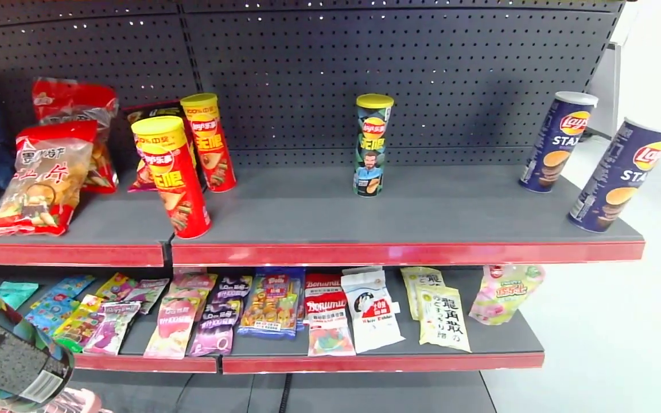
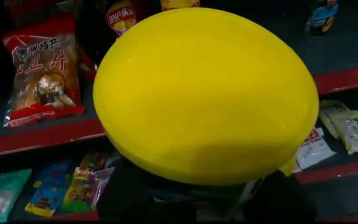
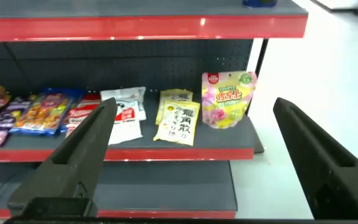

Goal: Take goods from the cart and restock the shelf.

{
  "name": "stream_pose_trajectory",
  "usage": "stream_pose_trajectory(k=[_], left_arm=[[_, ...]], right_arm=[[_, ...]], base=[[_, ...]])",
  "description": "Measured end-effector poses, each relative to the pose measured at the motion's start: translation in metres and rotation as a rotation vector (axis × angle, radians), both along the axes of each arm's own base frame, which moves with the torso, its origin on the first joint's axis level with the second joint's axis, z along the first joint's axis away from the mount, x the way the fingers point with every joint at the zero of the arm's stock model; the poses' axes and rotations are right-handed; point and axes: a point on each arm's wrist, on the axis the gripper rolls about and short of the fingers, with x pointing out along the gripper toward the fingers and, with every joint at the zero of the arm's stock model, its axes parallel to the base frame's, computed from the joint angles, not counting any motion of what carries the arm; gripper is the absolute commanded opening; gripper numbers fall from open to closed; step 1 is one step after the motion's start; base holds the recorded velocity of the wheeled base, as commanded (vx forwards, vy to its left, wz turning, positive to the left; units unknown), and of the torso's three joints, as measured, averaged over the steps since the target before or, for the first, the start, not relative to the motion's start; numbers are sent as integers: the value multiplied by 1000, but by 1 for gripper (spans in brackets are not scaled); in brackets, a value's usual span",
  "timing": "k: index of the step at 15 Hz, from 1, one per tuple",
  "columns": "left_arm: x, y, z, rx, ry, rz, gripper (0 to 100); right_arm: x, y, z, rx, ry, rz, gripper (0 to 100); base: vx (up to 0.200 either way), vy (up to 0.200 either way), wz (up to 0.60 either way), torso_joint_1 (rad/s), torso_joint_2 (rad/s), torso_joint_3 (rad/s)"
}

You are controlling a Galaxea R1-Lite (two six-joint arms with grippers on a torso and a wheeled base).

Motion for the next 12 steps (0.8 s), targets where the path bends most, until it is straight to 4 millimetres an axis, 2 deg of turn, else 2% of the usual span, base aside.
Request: stream_pose_trajectory(k=[4,9,12], left_arm=[[-2,0,0,1,-7,1,0],[-7,-1,-2,17,-23,-2,0],[-14,-2,-11,17,-28,-2,0]], right_arm=[[0,0,0,0,1,1,100],[0,0,0,-1,1,2,100],[0,0,0,-7,1,7,100]], base=[[200,0,0,7,6,4],[0,0,0,0,0,0],[0,0,0,0,0,0]])
